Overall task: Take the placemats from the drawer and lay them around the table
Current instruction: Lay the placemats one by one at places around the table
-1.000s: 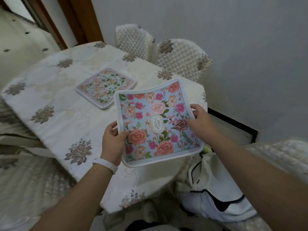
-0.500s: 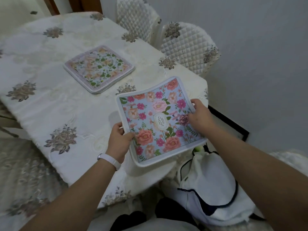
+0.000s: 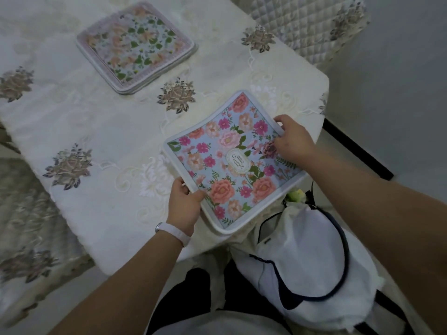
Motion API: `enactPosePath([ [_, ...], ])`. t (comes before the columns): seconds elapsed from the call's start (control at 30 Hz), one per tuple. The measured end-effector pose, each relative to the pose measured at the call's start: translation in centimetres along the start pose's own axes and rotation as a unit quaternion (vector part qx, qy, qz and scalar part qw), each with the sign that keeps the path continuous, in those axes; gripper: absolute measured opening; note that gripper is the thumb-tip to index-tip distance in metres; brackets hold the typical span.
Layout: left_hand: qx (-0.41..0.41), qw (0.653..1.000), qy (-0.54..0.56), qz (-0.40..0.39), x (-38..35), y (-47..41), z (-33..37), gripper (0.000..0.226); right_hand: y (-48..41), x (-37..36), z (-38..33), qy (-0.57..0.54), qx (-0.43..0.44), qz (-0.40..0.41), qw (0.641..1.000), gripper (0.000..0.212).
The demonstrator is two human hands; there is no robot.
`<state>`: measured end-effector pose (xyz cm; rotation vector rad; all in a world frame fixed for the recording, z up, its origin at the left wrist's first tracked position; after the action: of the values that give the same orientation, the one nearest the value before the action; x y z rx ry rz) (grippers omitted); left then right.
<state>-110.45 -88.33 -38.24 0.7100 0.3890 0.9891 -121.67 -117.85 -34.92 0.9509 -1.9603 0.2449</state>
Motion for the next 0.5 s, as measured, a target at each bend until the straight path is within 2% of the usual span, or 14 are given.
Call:
enactPosePath([
  [0.27, 0.008, 0.999, -0.032, 0.044, -0.4, 0.7, -2.5, 0.041, -0.3, -1.7, 2.4, -0.040, 0.005, -0.027, 0.999, 0.042],
  [0.5, 0.008, 0.998, -0.054, 0.041, -0.2, -0.1, -2.0, 0.039, -0.3, -1.5, 2.9, -0.045, -0.002, -0.020, 0.999, 0.043],
])
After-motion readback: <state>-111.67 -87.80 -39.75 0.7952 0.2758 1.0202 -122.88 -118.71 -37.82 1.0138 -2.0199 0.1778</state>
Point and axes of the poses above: each hand's wrist, its own y-axis away from the middle knuckle, its own x-axis out of the back of the hand, z = x × y, the point moved 3 cm from there along -y, towards the middle knuckle, and after that the axes turned 8 degrees about x, right-handed, at the moved point
